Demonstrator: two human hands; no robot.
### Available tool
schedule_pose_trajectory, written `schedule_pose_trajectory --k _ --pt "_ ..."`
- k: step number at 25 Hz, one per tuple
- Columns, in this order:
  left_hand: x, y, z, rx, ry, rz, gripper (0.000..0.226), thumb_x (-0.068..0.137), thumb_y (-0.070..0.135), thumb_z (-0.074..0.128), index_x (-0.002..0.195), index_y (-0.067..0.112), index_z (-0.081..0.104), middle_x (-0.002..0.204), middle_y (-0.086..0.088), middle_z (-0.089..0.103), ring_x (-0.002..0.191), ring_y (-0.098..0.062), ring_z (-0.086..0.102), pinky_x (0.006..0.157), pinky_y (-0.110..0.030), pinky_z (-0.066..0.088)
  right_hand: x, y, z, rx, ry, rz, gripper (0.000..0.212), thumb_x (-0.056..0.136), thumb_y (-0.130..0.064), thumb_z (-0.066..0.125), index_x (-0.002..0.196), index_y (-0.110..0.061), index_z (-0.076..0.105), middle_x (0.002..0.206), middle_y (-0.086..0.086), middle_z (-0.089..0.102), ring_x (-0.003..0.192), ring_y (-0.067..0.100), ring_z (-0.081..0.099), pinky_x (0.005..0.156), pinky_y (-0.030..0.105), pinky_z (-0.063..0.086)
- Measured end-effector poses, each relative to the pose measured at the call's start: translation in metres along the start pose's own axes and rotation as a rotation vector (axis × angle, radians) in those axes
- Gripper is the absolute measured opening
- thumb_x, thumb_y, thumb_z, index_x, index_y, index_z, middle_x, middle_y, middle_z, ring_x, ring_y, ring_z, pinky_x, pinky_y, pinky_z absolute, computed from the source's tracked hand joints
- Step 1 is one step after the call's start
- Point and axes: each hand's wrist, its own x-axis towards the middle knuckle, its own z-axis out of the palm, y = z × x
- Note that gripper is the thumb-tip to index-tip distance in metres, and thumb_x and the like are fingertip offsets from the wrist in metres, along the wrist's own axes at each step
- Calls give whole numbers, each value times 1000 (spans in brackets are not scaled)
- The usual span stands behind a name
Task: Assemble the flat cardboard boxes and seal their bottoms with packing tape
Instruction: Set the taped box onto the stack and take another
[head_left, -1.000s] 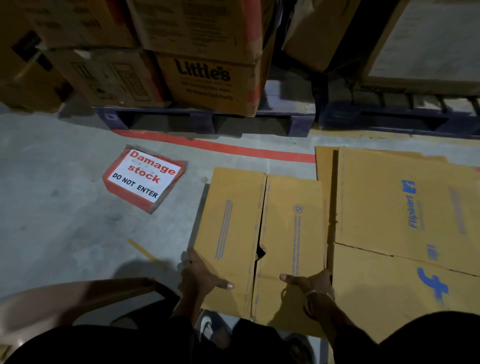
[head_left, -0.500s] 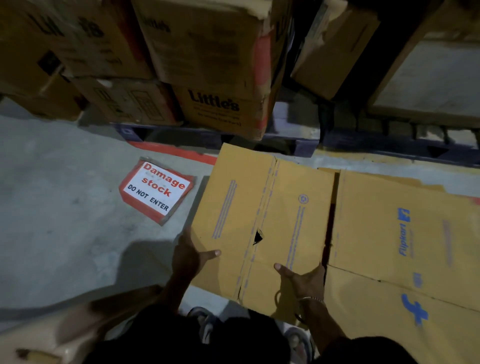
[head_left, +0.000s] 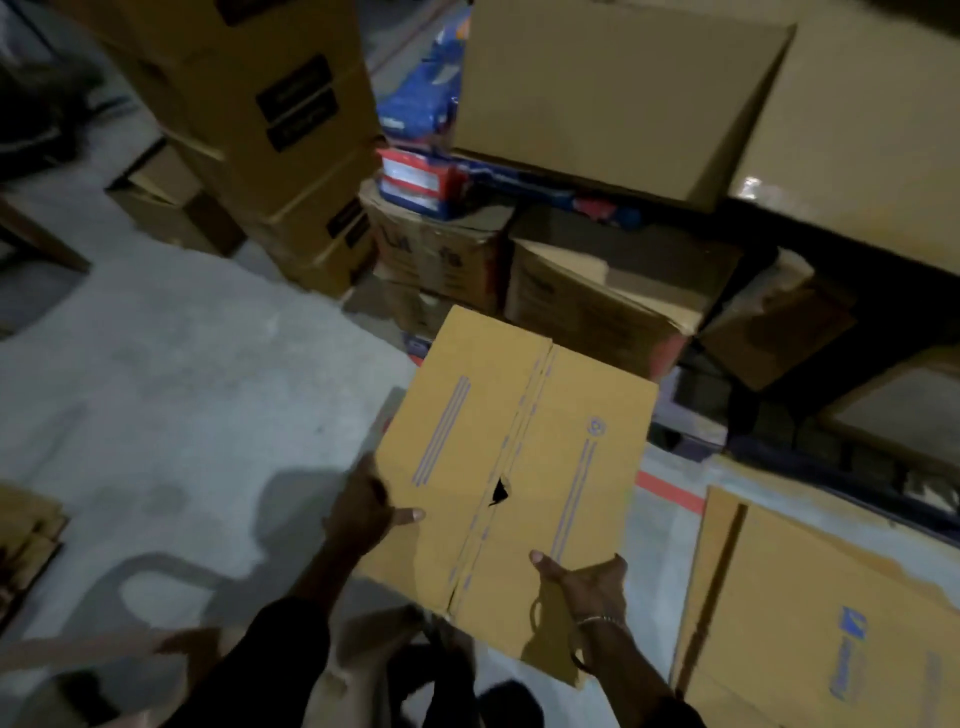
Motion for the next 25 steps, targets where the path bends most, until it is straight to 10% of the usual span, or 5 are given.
schedule_pose_trajectory --k 10,18,25 --pt "237 -175 -78 21 76 -31 114 30 69 80 132 23 55 115 -7 72 107 -30 69 87 -44 55 183 8 301 -28 -145 45 136 71 -47 93 165 -25 -2 172 8 15 154 37 23 121 50 31" --pt "376 -248 -32 -2 42 -32 109 43 50 74 141 7 52 113 -15 64 105 -34 64 82 -36 41 309 46 401 -77 -100 19 128 73 -44 92 165 -19 7 169 8 24 153 31 28 120 40 29" --pt "493 -343 4 244 -33 35 132 32 100 70 135 23 42 121 -13 61 109 -44 63 91 -60 53 366 71 444 -183 -57 -77 118 78 -52 86 163 -17 13 155 6 45 140 29 48 115 39 40"
